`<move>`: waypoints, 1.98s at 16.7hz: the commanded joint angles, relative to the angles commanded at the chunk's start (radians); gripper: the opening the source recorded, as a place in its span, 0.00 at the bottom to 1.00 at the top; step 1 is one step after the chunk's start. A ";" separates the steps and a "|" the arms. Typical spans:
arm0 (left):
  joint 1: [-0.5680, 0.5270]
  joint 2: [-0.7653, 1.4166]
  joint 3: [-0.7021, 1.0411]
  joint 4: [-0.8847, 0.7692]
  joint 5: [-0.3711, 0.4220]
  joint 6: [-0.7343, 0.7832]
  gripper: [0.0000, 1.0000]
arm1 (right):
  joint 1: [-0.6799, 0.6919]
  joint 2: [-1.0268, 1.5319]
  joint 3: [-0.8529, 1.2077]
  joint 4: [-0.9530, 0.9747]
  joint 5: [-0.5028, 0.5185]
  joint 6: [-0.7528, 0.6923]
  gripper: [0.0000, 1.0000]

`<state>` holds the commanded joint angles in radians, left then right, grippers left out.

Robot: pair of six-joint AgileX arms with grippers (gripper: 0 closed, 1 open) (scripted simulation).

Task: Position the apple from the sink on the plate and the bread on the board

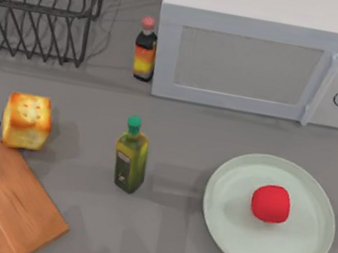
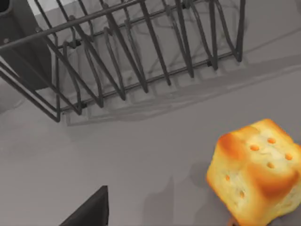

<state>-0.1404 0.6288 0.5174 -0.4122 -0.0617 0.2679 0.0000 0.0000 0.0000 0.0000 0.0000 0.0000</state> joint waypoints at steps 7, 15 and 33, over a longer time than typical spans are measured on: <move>-0.056 0.477 0.381 -0.299 -0.083 0.168 1.00 | 0.000 0.000 0.000 0.000 0.000 0.000 1.00; -0.105 1.037 0.824 -0.647 -0.177 0.345 1.00 | 0.000 0.000 0.000 0.000 0.000 0.000 1.00; -0.221 1.565 1.220 -0.956 -0.246 0.602 1.00 | 0.000 0.000 0.000 0.000 0.000 0.000 1.00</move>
<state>-0.3613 2.1938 1.7378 -1.3677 -0.3072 0.8697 0.0000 0.0000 0.0000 0.0000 0.0000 0.0000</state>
